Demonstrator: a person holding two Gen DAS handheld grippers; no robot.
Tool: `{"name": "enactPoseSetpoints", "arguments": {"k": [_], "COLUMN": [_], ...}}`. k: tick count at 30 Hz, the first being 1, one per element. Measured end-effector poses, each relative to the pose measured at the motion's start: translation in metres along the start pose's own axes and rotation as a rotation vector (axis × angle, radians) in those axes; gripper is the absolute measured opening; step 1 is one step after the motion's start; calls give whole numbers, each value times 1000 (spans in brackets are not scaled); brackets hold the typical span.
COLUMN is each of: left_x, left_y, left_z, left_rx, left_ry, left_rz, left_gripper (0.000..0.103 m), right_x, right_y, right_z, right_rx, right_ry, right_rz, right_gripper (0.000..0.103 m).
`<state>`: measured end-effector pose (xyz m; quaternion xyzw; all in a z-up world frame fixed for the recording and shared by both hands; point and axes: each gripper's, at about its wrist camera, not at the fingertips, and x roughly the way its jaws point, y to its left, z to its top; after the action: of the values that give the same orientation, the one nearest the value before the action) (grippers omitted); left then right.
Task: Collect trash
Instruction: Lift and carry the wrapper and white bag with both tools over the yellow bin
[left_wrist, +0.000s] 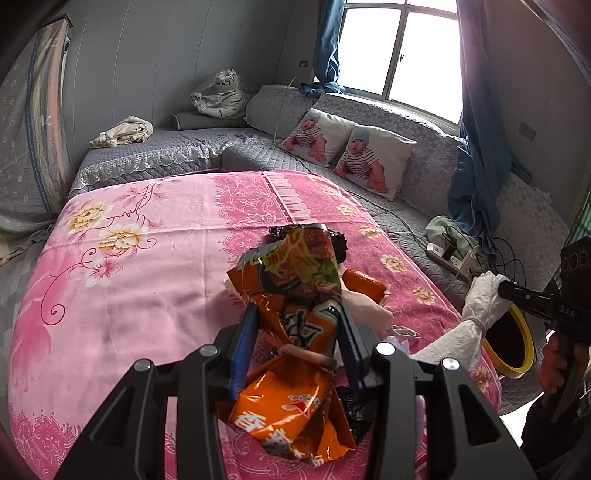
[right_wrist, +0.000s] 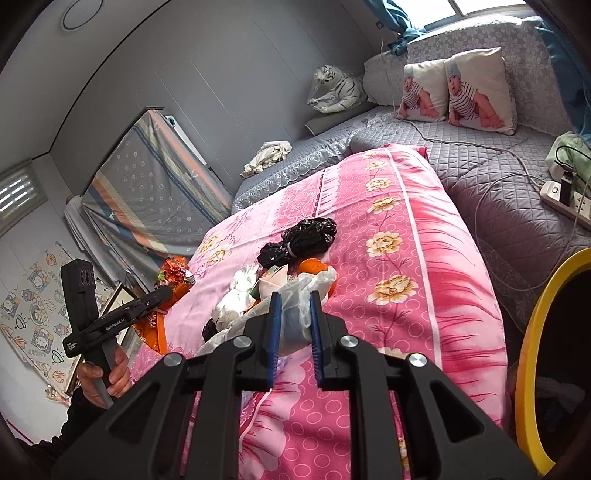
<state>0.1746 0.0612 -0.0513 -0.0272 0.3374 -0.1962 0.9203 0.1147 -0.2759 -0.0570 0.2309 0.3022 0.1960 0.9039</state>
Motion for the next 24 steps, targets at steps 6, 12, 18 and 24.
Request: {"name": "enactPoseSetpoints", "arguments": {"k": [6, 12, 18, 24], "left_x": [13, 28, 43, 56], "left_y": [-25, -55, -83, -114], "left_z": [7, 12, 15, 19], "left_rx": [30, 64, 107, 150], "left_ry": [8, 22, 41, 57], "left_rz": [-46, -99, -147, -190], "left_gripper": [39, 39, 39, 39], "right_x": [-20, -42, -55, -75], "right_y": [-19, -40, -55, -67], "right_z": [5, 9, 10, 12], "right_rx": [44, 79, 98, 119], "right_ry": [-45, -98, -122, -171], "right_rz": [-29, -82, -112, -130], "right_gripper": [14, 10, 7, 7]}}
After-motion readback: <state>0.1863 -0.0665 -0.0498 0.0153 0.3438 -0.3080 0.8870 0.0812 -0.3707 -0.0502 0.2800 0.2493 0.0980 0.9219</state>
